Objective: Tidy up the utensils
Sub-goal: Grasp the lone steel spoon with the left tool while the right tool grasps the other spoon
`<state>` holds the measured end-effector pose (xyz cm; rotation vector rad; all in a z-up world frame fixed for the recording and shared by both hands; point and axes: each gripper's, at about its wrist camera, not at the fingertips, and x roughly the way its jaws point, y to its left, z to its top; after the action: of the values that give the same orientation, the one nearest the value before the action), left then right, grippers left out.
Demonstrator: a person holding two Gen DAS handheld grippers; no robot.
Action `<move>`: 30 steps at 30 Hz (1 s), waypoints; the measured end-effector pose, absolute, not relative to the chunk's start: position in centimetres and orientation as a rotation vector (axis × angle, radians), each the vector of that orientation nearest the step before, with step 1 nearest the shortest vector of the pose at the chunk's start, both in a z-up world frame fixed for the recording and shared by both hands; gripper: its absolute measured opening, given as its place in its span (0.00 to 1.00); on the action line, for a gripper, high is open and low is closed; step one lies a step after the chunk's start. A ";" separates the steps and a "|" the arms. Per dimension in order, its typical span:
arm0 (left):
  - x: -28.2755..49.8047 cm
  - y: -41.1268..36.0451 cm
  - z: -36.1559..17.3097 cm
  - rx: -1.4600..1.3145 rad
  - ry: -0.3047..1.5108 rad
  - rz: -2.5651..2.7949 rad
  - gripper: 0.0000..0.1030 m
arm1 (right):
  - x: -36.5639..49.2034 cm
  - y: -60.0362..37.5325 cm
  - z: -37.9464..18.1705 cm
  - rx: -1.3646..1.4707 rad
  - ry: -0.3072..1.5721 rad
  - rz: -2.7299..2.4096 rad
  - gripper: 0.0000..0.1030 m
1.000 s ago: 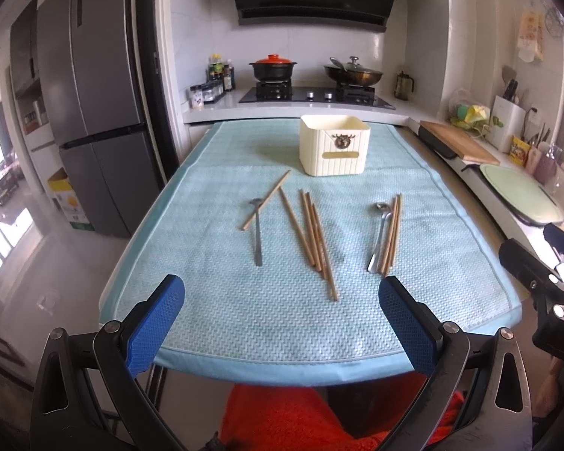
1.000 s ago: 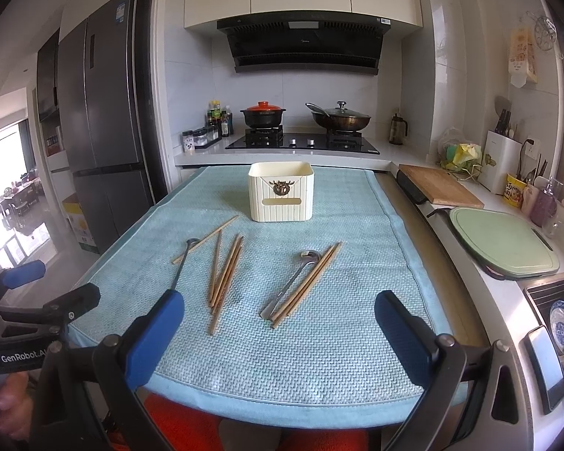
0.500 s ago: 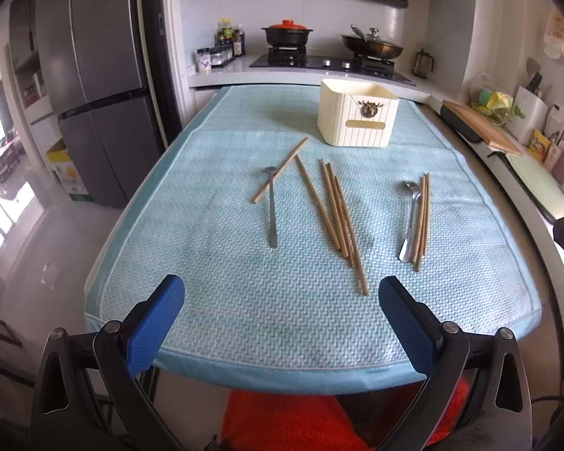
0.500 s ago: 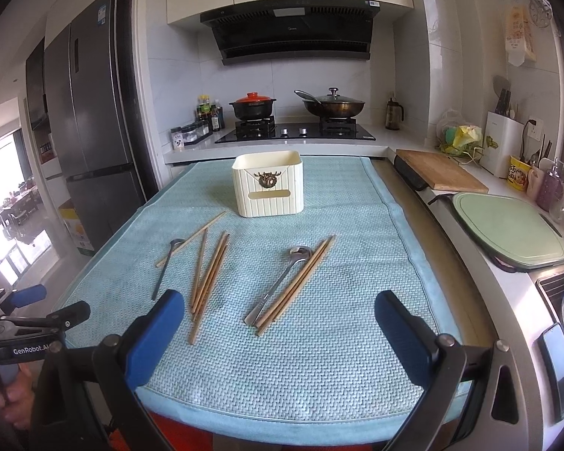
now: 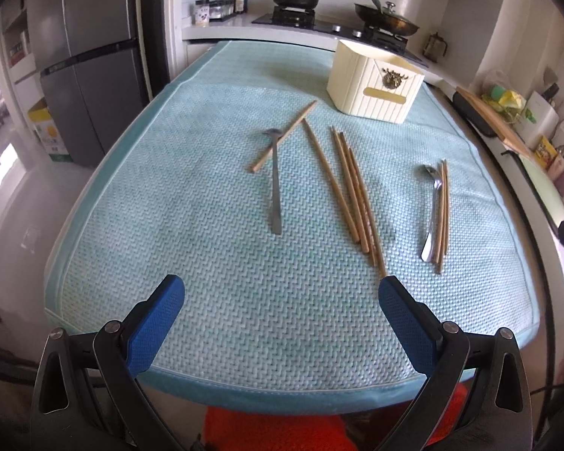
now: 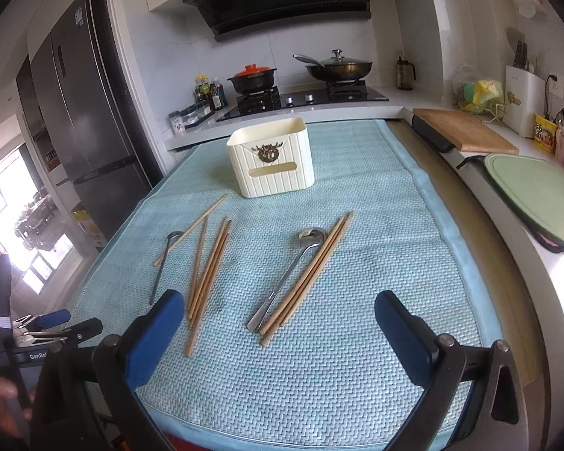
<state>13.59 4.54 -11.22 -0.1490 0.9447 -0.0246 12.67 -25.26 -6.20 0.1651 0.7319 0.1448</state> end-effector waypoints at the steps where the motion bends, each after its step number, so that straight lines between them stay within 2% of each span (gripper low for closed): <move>1: 13.9 4.8 -11.2 -0.165 0.942 -0.030 1.00 | 13.1 -25.3 -6.6 0.172 0.747 0.151 1.00; 5: 15.5 5.6 -10.8 -0.186 0.933 -0.043 1.00 | 15.9 -25.1 -7.5 0.196 0.818 0.203 1.00; 9: 17.5 6.7 -10.1 -0.176 0.923 -0.034 1.00 | 20.9 -26.2 -9.1 0.342 0.905 0.279 0.97; 11: 18.4 7.2 -9.9 -0.177 0.914 -0.028 1.00 | 24.2 -26.8 -10.4 0.445 0.966 0.305 0.82; 13: 19.3 7.7 -10.0 -0.175 0.919 -0.018 1.00 | 27.3 -27.3 -12.1 0.517 1.040 0.300 0.79; 14: 19.9 8.1 -10.1 -0.176 0.925 -0.014 1.00 | 28.6 -27.5 -13.0 0.546 1.072 0.291 0.72; 16: 21.0 8.6 -10.3 -0.183 0.939 -0.011 1.00 | 30.8 -27.8 -14.7 0.599 1.123 0.273 0.67; 23: 26.2 9.5 -11.2 -0.192 1.022 -0.044 1.00 | 35.6 -26.3 -19.3 0.616 1.282 0.234 0.67; 30: 29.2 9.4 -12.9 -0.145 1.071 -0.055 0.99 | 38.0 -25.4 -22.0 0.615 1.337 0.134 0.67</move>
<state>29.15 9.39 -12.86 -0.1454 1.0713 -0.0549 37.98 -25.38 -21.99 0.6148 1.3369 0.1343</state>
